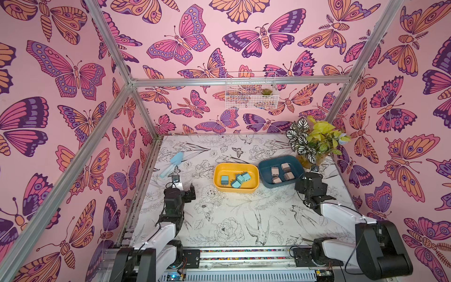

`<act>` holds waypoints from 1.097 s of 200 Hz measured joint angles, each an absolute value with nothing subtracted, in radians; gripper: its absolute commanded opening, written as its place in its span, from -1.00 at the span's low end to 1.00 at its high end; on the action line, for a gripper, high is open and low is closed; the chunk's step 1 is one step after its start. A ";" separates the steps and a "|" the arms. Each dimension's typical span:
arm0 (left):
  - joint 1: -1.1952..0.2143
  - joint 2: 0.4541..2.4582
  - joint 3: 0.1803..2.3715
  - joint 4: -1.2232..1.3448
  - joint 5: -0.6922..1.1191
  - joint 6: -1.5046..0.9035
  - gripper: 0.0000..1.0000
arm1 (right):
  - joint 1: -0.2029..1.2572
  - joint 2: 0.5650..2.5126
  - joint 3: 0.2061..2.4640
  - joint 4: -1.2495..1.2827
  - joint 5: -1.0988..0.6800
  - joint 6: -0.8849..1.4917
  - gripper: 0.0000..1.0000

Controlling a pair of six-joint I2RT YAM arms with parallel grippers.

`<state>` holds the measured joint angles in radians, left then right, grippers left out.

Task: Place the plugs by color into the storage box
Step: Reset both arms

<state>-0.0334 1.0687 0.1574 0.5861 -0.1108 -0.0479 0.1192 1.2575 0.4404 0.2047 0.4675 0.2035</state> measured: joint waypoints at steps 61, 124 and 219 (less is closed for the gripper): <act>-0.019 1.462 0.245 0.929 -0.040 0.010 0.98 | 0.089 1.399 0.512 0.373 0.463 0.154 0.98; 0.009 1.535 0.307 0.964 0.001 0.019 0.98 | 0.021 1.486 0.535 0.489 0.391 0.153 0.98; 0.017 1.536 0.378 0.885 0.014 0.019 0.98 | 0.022 1.507 0.359 0.841 0.294 0.126 0.98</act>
